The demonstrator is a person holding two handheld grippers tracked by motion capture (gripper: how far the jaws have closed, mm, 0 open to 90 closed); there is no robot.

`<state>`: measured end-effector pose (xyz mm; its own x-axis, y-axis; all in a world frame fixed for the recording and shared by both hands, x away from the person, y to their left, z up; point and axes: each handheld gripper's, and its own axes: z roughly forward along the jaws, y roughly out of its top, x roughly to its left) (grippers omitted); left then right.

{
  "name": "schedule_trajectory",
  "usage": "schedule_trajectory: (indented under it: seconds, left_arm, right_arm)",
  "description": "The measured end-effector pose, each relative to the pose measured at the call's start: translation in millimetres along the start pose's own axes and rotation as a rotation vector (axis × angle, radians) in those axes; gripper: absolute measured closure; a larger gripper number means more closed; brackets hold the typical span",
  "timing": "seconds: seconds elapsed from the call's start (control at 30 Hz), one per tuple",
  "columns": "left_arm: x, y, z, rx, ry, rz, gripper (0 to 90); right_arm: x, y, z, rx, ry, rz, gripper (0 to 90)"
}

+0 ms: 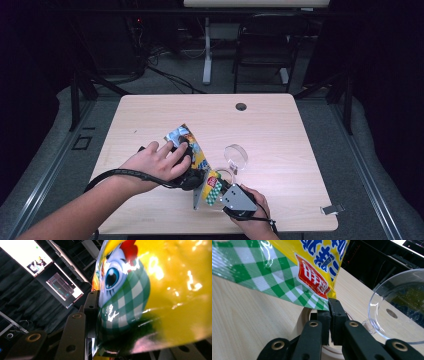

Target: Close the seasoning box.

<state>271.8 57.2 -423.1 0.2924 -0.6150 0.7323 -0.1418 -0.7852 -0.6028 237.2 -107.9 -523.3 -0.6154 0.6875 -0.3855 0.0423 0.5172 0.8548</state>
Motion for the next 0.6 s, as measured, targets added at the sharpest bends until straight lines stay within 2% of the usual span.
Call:
schedule_trajectory:
  seconds: [0.6]
  left_arm:
    - [0.6, -0.7, -0.5, -0.003, -0.006, 0.005, 65.1]
  right_arm:
    - [1.2, 0.4, 0.0, 0.001, 0.007, 0.002, 87.9]
